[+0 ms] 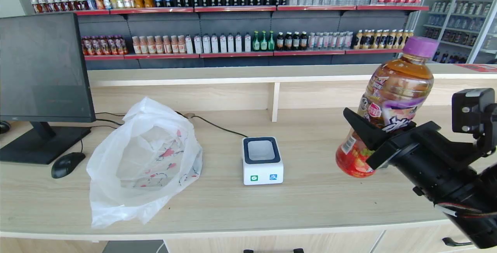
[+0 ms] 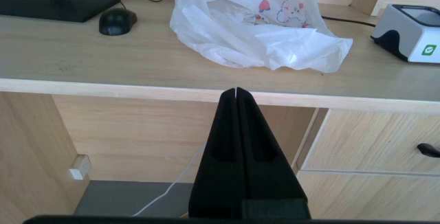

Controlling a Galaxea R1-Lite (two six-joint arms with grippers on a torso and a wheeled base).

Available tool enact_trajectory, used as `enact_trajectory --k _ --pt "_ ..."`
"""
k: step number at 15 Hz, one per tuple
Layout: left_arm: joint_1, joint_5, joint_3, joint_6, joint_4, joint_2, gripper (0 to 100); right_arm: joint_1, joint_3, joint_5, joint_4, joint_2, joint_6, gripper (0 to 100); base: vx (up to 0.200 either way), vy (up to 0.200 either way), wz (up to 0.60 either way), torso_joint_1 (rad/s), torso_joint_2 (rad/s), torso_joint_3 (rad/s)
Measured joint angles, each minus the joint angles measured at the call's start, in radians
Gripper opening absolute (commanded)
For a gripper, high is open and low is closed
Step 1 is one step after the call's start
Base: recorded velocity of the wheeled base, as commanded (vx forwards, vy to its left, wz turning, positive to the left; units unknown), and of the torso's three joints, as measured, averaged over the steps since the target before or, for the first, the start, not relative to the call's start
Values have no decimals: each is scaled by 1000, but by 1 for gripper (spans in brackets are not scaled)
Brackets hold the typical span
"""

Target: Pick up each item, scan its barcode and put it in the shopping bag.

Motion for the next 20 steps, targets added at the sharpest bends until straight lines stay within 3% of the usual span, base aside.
enact_trajectory --k 4,6,17,20 --pt "0 0 0 0 0 0 0 -158 -98 3 -15 37 4 0 0 0 0 0 0 0" --pt "0 0 0 0 0 0 0 -188 -104 5 -17 51 15 0 0 0 0 0 0 0" --pt "0 0 0 -2 0 0 0 -194 -69 8 -17 69 33 0 0 0 0 0 0 0" --pt "0 0 0 -4 0 0 0 -189 -65 9 -20 69 34 0 0 200 0 -7 4 1"
